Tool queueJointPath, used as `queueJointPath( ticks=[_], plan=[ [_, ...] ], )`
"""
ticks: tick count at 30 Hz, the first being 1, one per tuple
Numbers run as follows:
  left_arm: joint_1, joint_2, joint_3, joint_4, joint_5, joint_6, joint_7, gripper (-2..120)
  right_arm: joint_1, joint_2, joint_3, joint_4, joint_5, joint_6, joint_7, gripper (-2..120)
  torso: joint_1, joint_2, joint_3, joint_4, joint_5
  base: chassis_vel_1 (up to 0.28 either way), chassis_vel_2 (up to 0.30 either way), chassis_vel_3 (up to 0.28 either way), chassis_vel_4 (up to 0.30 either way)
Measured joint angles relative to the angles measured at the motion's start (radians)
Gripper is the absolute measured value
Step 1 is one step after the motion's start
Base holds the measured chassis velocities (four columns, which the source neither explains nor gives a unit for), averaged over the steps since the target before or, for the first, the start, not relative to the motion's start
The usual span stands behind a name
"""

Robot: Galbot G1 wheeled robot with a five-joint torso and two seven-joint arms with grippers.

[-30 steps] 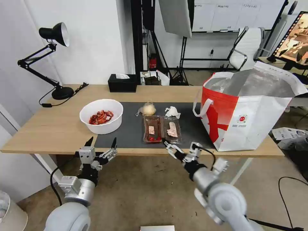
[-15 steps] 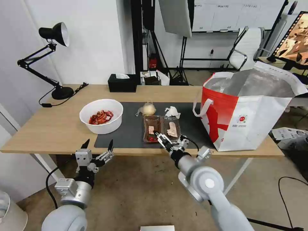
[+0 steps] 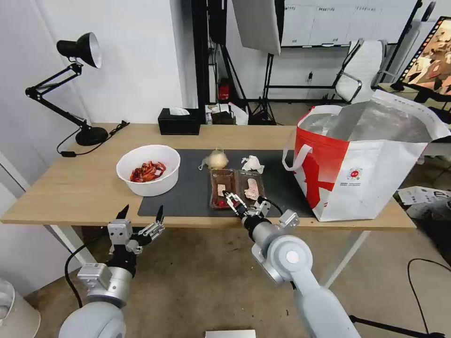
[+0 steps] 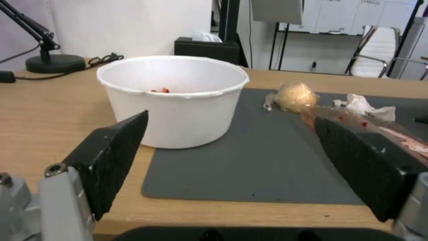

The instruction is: Pick up the trash from the table and place it into the takeout bag.

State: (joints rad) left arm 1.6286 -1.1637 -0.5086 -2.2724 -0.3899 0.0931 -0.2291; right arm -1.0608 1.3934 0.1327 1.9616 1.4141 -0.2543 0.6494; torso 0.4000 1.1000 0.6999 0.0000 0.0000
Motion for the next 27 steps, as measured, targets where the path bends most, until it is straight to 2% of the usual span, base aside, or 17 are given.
queueJointPath(
  ticks=[8,17,27],
  plan=[
    [-0.001,0.002,0.003,0.003,0.0,-0.004,0.0,100,0.011,0.021,0.006,-0.015,-0.007,0.015,0.022,100,0.0,0.0,0.0,0.0001,0.0,0.0,0.0,0.0,0.0],
    [0.007,0.001,0.008,0.006,0.001,-0.016,0.002,100,0.0,0.018,-0.001,-0.015,-0.136,0.062,-0.051,100,0.0,0.0,0.0,-0.0002,0.0,0.0,0.0,0.0,0.0],
    [0.013,0.002,0.003,0.007,0.002,-0.025,0.003,100,0.002,0.006,-0.018,-0.001,-0.248,0.064,-0.101,100,0.0,0.0,0.0,-0.0002,0.0,0.0,0.0,0.0,0.0]
  ],
)
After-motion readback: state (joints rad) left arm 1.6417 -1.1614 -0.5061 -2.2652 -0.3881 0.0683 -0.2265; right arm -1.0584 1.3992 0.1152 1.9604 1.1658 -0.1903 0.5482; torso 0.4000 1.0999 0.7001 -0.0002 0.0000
